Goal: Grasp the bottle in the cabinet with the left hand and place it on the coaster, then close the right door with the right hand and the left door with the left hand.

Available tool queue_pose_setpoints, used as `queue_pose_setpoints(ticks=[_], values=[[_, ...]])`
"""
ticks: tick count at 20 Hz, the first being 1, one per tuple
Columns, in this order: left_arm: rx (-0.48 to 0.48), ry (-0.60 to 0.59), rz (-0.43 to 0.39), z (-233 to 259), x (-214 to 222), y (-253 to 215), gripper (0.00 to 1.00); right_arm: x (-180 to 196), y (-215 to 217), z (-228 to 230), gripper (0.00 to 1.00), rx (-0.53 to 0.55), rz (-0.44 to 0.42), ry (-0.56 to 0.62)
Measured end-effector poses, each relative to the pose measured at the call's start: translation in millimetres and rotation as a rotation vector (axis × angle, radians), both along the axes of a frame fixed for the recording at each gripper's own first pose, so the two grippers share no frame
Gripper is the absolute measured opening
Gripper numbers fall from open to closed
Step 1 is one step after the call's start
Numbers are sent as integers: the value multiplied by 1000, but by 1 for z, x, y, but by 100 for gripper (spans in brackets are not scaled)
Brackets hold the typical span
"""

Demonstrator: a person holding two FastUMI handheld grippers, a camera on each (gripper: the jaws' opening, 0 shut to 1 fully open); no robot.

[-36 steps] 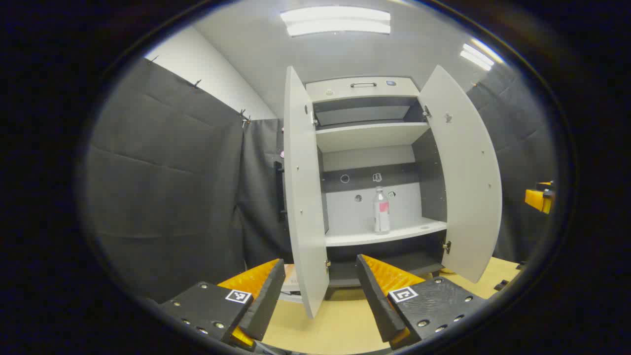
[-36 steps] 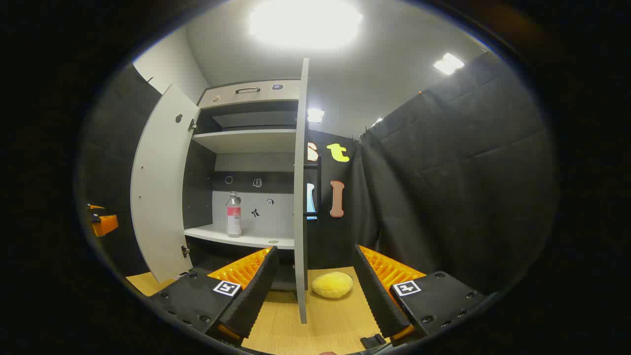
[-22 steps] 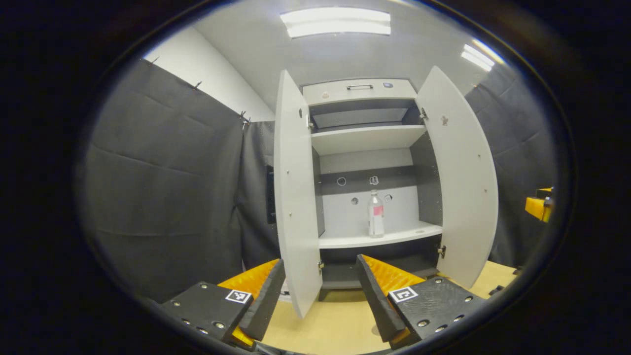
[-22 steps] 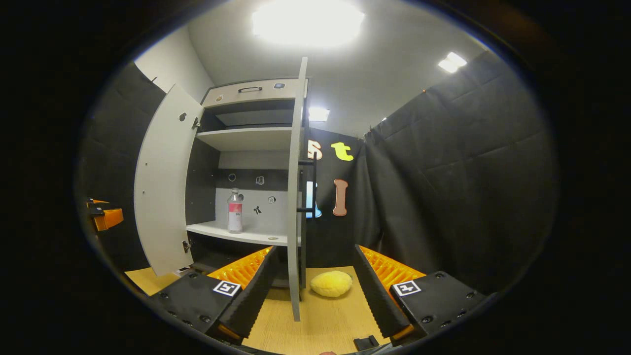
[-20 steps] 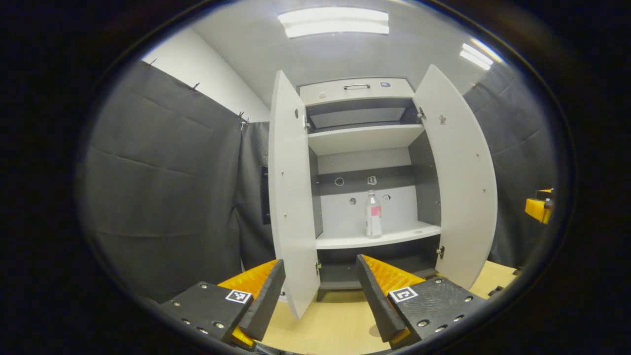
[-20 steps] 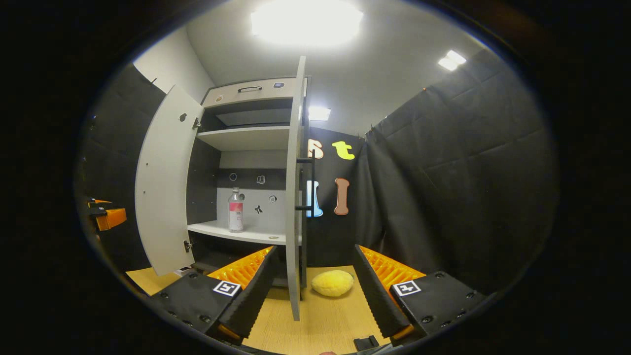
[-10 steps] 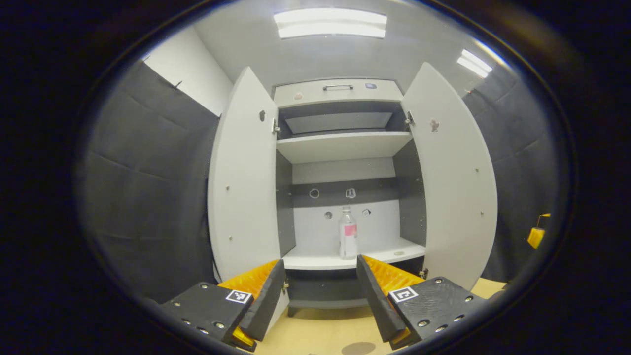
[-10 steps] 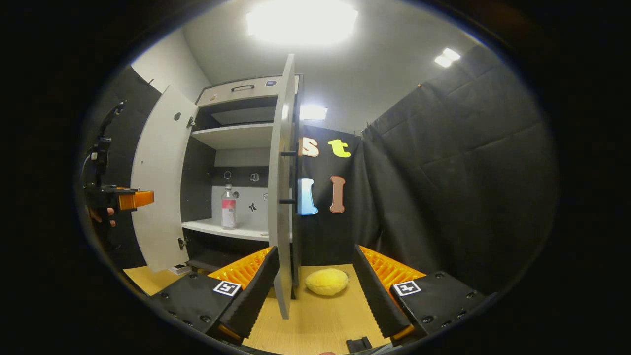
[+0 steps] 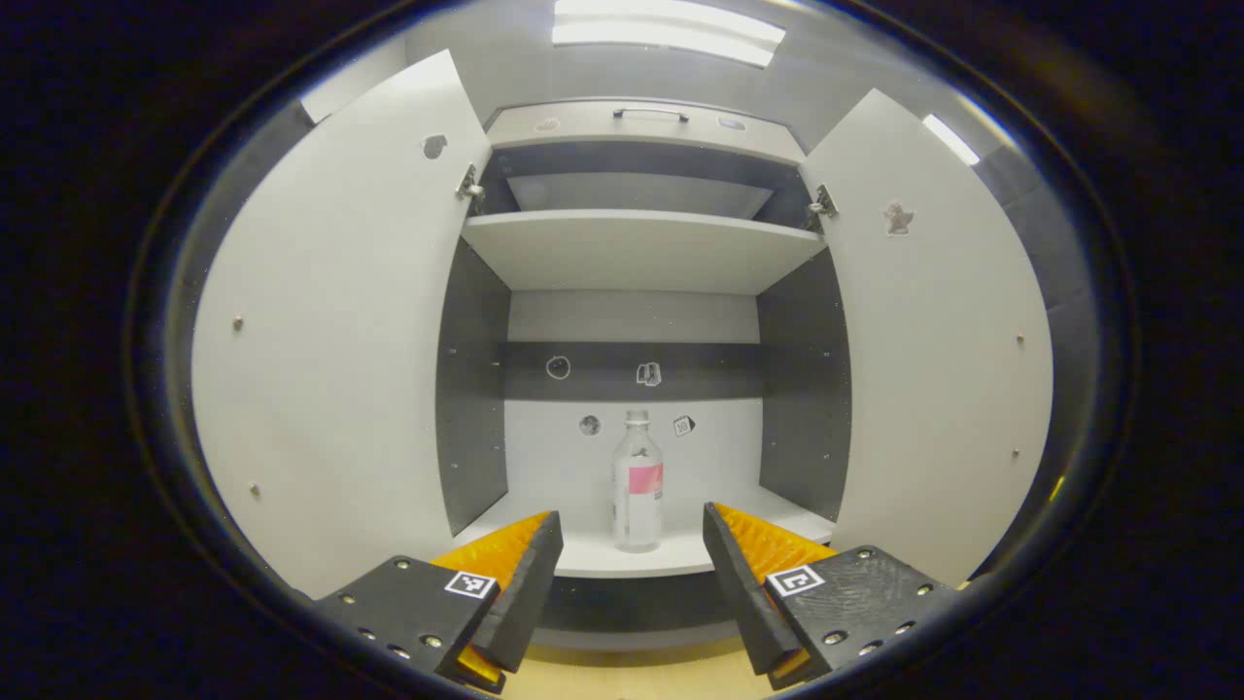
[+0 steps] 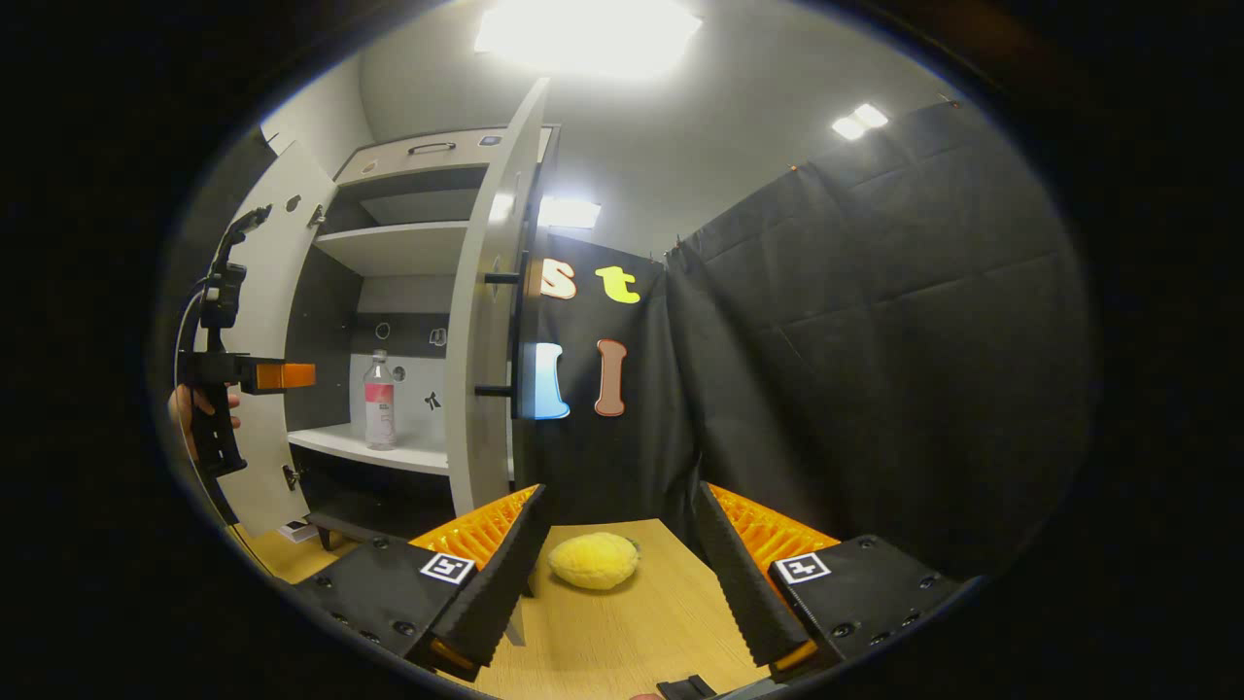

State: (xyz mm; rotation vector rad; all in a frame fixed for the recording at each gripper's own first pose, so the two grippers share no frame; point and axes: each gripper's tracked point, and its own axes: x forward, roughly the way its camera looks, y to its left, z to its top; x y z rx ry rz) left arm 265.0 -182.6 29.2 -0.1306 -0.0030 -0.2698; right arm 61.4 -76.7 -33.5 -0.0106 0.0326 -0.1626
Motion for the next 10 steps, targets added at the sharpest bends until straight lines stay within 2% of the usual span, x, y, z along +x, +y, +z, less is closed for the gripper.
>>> queue_pose_setpoints(ticks=[8,10], values=[[-49,63,-71,-44,114,-34,85,17,-16,-8,96,-32,-119,38],[-36,85,-81,-55,133,-40,86,17,-21,-7,94,-44,-151,38]])
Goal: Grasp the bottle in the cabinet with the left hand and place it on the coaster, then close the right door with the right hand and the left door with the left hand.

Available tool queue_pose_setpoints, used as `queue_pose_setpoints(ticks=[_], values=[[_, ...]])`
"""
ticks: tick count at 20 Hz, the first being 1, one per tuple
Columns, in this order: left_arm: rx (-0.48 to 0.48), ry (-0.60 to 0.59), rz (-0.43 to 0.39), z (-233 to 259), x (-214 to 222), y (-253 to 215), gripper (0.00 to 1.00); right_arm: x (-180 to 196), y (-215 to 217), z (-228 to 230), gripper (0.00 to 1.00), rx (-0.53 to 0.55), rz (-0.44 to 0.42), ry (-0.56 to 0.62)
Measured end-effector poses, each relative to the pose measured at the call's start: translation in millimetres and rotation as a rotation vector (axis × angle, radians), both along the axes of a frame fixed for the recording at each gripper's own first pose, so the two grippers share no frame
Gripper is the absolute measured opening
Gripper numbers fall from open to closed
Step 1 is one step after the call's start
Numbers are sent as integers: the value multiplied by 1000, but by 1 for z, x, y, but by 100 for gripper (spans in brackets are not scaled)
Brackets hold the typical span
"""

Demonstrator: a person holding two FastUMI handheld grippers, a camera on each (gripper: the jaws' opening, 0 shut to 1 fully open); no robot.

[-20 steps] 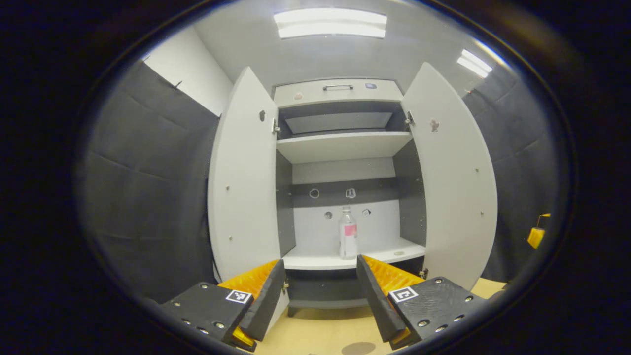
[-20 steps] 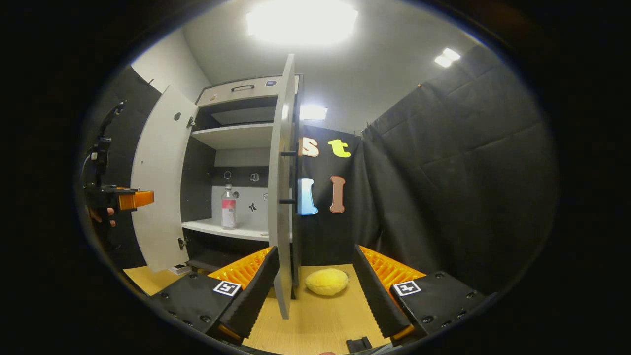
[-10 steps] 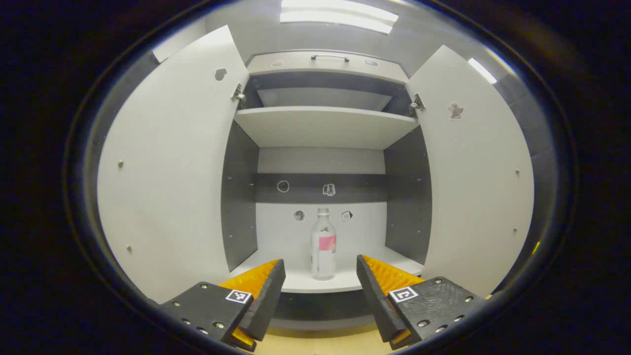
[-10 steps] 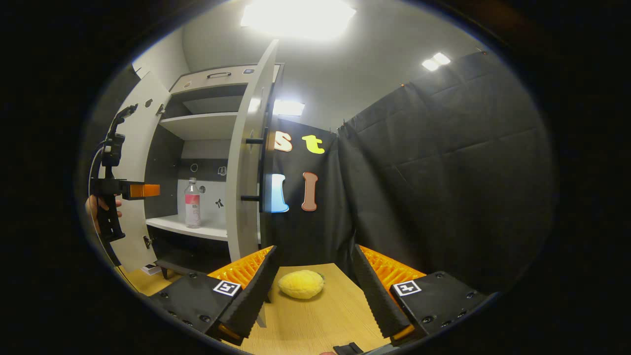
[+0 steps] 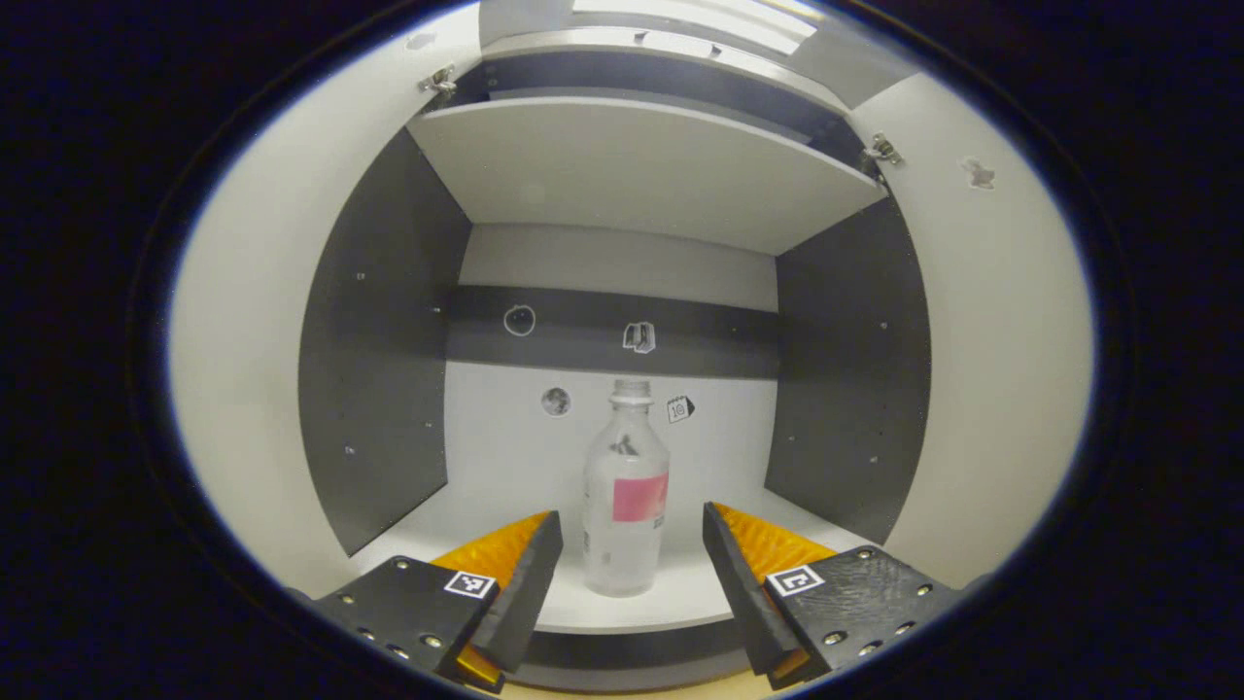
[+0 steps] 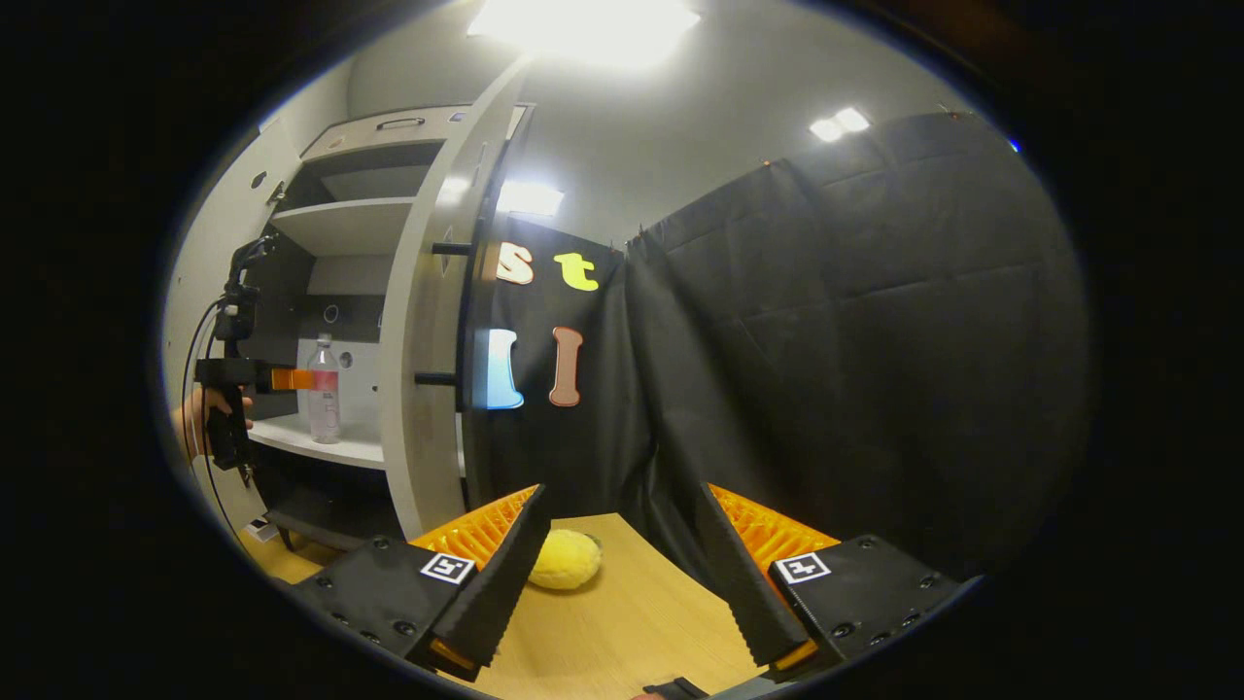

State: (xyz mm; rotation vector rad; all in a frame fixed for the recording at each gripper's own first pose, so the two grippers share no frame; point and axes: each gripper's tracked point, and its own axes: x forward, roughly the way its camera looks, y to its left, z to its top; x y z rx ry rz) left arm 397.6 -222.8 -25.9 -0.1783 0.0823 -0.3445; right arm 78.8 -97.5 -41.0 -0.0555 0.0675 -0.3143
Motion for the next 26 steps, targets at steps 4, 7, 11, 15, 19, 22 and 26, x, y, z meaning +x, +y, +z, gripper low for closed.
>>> queue_pose_setpoints(ticks=[4,7,11,15,19,22,26], values=[[16,18,-7,-19,30,-9,85,1,-3,-4,94,3,-30,17],[10,14,-25,-21,45,-14,85,-1,-4,-8,94,-11,-45,32],[47,7,-24,-23,52,-13,71,-3,-2,-8,98,-5,-38,40],[22,-20,-17,-10,40,-6,68,-8,-3,-6,98,-5,-20,29],[23,-43,-8,3,3,3,68,-18,-4,-5,94,17,14,21],[23,-59,-3,6,-29,8,68,-25,-6,-7,96,31,48,21],[31,-67,0,3,-70,14,68,-37,-4,-7,94,41,96,22]])
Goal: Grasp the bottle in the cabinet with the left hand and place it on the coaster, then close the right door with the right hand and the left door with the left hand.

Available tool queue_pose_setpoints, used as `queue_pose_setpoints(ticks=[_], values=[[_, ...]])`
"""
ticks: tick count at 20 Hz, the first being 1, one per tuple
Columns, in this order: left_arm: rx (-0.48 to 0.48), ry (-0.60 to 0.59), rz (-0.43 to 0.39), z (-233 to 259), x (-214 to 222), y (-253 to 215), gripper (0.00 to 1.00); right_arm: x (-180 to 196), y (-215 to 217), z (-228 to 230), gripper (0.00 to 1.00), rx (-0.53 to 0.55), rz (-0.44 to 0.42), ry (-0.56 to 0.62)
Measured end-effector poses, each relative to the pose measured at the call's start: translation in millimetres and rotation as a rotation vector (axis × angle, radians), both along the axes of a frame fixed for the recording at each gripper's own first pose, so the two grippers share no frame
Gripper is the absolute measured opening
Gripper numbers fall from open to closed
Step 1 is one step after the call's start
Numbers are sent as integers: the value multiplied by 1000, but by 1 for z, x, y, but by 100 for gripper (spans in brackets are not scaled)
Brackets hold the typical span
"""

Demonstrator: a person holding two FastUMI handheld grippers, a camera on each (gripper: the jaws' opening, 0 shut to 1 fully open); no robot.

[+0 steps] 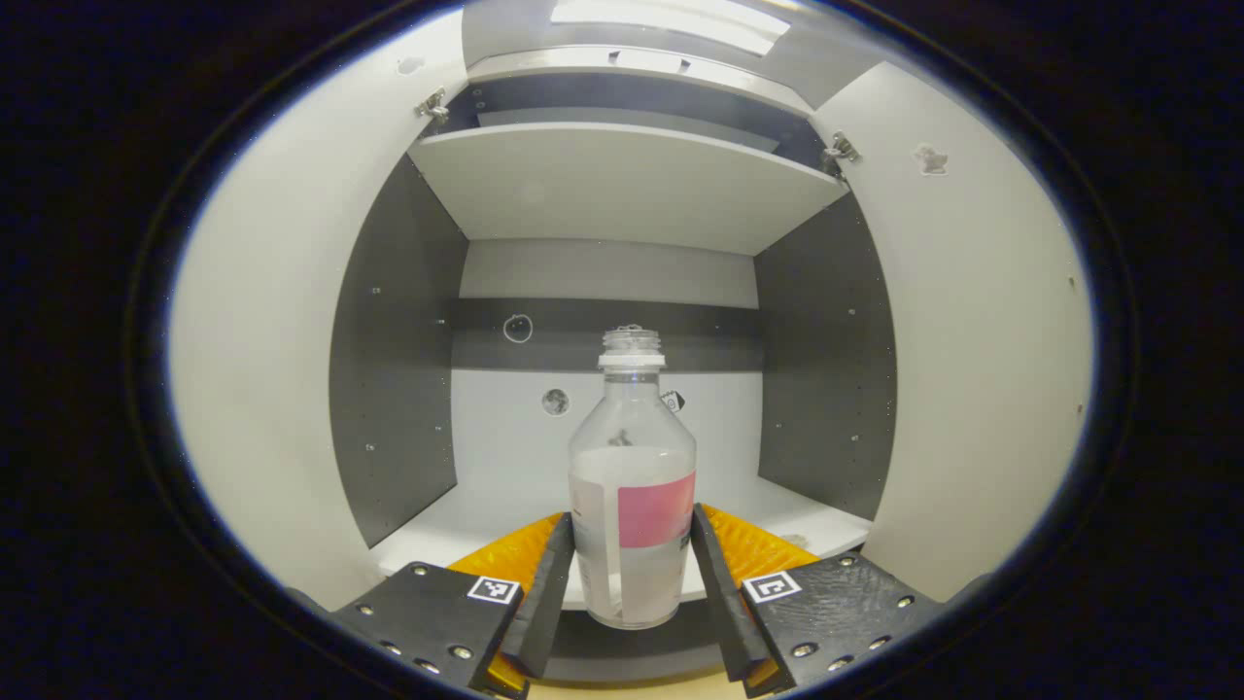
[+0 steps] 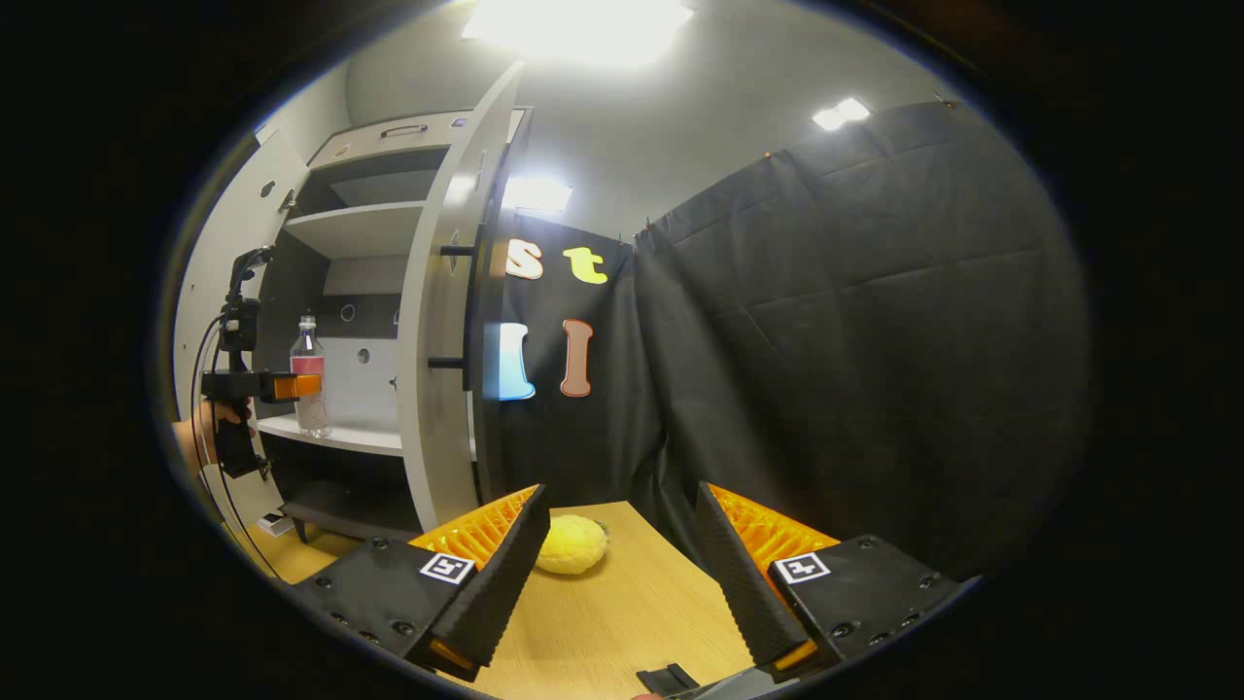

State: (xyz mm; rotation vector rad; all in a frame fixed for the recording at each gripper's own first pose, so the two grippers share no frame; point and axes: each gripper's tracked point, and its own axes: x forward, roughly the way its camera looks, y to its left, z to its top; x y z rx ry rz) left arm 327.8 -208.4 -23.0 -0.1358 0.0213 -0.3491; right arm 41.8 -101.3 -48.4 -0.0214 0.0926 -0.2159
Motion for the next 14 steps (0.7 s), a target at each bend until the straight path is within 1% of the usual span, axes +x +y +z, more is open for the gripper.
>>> queue_pose_setpoints(ticks=[6,7,8,9,10,11,13,14], values=[[-21,20,6,-22,-60,7,68,-22,1,-9,96,11,70,39],[-20,25,9,-27,-68,8,68,-25,0,-9,94,10,77,44],[-20,31,12,-33,-76,9,68,-29,-1,-10,96,5,82,48],[-22,39,12,-39,-84,10,68,-32,-3,-9,94,-3,85,54],[-27,47,13,-44,-92,10,68,-36,-4,-9,96,-9,90,56],[-32,52,13,-51,-100,10,68,-40,-4,-8,94,-10,96,57],[-35,62,14,-64,-115,10,68,-46,-6,-10,94,-10,104,65],[-32,69,13,-72,-122,10,68,-50,-7,-11,96,-12,103,68]])
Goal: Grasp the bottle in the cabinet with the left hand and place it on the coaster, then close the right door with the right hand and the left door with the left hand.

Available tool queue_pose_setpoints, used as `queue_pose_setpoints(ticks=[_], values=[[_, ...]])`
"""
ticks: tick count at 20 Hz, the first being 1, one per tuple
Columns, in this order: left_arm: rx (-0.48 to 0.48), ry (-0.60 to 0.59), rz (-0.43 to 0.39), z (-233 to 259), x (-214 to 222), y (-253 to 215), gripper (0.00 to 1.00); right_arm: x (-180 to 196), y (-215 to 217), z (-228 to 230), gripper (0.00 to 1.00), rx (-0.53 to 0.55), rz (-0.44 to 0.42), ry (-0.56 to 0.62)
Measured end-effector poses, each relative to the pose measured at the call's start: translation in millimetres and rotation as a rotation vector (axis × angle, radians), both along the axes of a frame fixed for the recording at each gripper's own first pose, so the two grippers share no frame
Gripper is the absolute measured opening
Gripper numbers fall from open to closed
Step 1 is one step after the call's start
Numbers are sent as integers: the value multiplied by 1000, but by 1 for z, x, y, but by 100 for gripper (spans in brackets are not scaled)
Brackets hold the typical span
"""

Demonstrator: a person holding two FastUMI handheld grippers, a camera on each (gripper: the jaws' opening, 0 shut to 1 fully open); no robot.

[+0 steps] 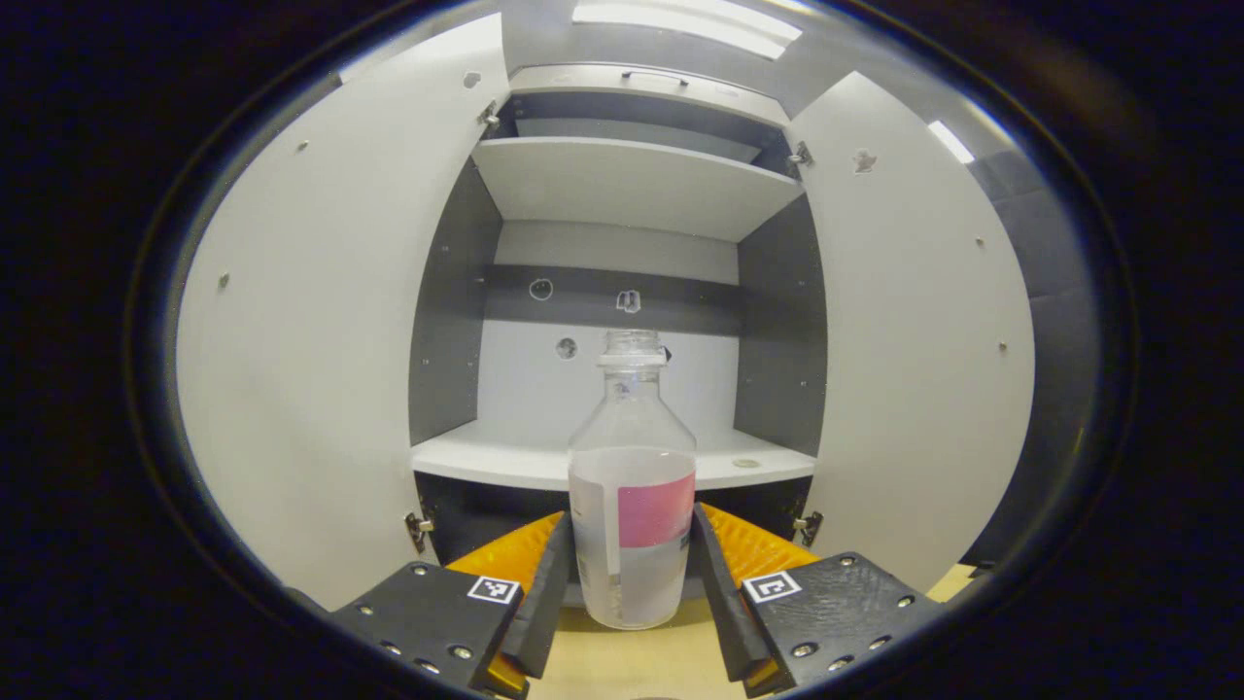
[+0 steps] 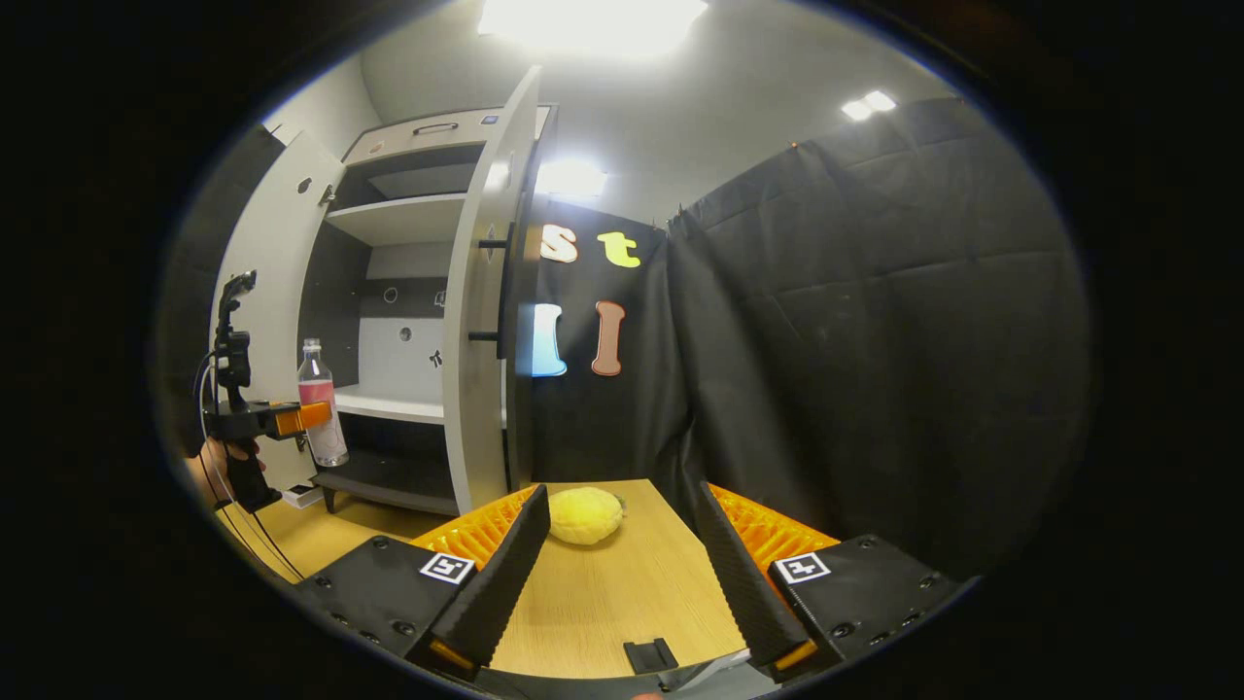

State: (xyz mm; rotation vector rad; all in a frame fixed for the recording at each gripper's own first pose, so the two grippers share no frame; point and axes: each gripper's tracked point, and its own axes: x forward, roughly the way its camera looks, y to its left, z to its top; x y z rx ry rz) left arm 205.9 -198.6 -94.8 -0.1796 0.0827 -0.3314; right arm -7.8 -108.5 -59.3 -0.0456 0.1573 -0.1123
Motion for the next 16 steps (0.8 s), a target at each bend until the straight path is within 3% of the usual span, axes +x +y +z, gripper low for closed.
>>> queue_pose_setpoints(ticks=[16], values=[[21,67,2,-112,-77,-6,68,-34,7,-21,96,-52,63,50]])
